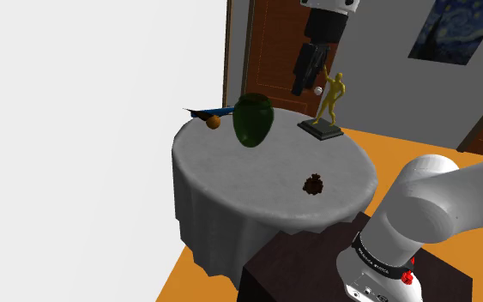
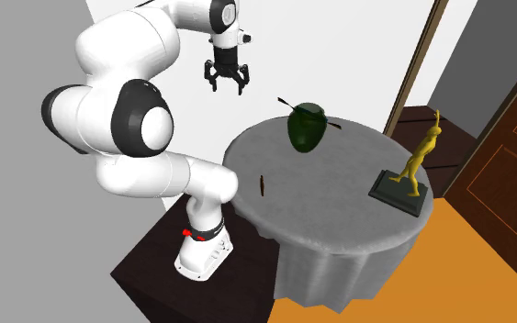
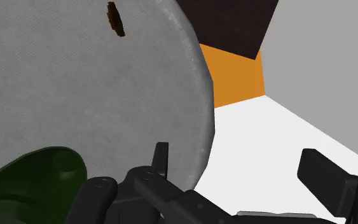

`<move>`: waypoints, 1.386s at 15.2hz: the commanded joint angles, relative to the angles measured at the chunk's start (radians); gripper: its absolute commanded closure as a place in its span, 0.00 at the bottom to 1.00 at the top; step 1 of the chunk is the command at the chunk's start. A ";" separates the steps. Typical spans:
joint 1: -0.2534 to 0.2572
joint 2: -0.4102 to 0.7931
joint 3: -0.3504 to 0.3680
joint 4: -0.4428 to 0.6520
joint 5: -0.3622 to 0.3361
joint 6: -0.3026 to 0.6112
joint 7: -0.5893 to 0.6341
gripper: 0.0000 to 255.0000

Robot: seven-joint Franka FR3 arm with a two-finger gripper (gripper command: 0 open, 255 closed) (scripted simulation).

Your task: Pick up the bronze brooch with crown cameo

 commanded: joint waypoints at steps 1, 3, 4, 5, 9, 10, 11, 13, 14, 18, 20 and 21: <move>0.000 0.000 0.000 0.000 0.000 0.000 0.000 0.00; 0.003 -0.024 -0.013 -0.075 -0.018 0.039 -0.040 0.00; 0.004 -0.036 -0.019 -0.111 -0.028 0.059 -0.060 0.00; 0.004 -0.046 -0.026 -0.146 -0.038 0.078 -0.080 0.00; 0.002 -0.077 -0.058 -0.281 -0.083 0.162 -0.159 0.00; 0.001 -0.083 -0.067 -0.313 -0.095 0.184 -0.178 0.00; -0.002 -0.087 -0.076 -0.344 -0.108 0.207 -0.198 0.00; -0.008 -0.091 -0.095 -0.404 -0.136 0.254 -0.237 0.00; -0.012 -0.091 -0.105 -0.433 -0.151 0.279 -0.257 0.00; -0.036 -0.074 -0.150 -0.538 -0.216 0.390 -0.336 0.00; -0.053 -0.052 -0.174 -0.585 -0.252 0.452 -0.376 0.00; -0.063 -0.038 -0.187 -0.606 -0.272 0.486 -0.395 0.00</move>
